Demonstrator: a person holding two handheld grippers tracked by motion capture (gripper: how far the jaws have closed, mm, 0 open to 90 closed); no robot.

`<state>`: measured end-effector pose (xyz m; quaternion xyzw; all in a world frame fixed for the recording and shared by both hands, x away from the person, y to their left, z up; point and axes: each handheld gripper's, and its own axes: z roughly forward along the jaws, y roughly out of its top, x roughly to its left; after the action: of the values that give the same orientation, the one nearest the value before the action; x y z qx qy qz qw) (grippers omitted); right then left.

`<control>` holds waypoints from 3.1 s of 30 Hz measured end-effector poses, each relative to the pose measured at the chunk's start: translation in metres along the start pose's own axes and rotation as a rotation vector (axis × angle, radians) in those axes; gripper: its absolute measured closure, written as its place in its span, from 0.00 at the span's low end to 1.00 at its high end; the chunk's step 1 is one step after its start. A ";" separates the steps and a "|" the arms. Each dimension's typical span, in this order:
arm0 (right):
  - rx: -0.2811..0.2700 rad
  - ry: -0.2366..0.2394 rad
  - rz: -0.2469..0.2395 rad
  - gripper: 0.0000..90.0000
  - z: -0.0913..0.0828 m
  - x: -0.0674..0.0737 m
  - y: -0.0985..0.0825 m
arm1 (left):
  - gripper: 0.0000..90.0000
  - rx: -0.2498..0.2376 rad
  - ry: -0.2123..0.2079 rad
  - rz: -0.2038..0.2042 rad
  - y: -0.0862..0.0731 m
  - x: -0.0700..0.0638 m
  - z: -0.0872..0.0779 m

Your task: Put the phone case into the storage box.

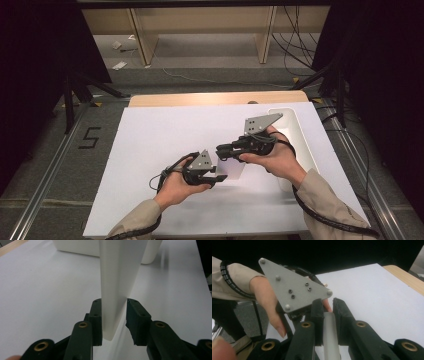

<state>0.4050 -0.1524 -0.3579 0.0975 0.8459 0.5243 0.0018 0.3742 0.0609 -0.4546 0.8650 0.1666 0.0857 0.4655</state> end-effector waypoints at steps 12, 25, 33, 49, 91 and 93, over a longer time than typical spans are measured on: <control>-0.045 -0.042 -0.066 0.69 -0.003 -0.003 -0.001 | 0.90 0.022 0.004 -0.034 0.003 0.002 -0.007; -0.177 -0.184 0.013 0.30 -0.008 -0.010 -0.004 | 0.90 0.021 0.095 -0.117 0.003 0.004 -0.011; -0.220 -0.270 0.062 0.22 -0.010 -0.013 -0.007 | 0.90 0.004 0.160 -0.172 0.004 0.006 -0.013; -0.247 -0.405 0.138 0.17 -0.004 -0.014 -0.019 | 0.90 -0.037 0.262 -0.283 0.003 0.011 -0.016; -0.262 -0.486 0.163 0.09 0.021 -0.003 -0.023 | 0.90 -0.008 0.282 -0.300 0.015 0.002 0.003; -0.262 -0.492 0.165 0.09 0.022 -0.003 -0.024 | 0.90 -0.008 0.281 -0.300 0.015 0.001 0.004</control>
<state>0.4067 -0.1441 -0.3891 0.2890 0.7343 0.5882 0.1768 0.3797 0.0506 -0.4439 0.8083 0.3563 0.1359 0.4485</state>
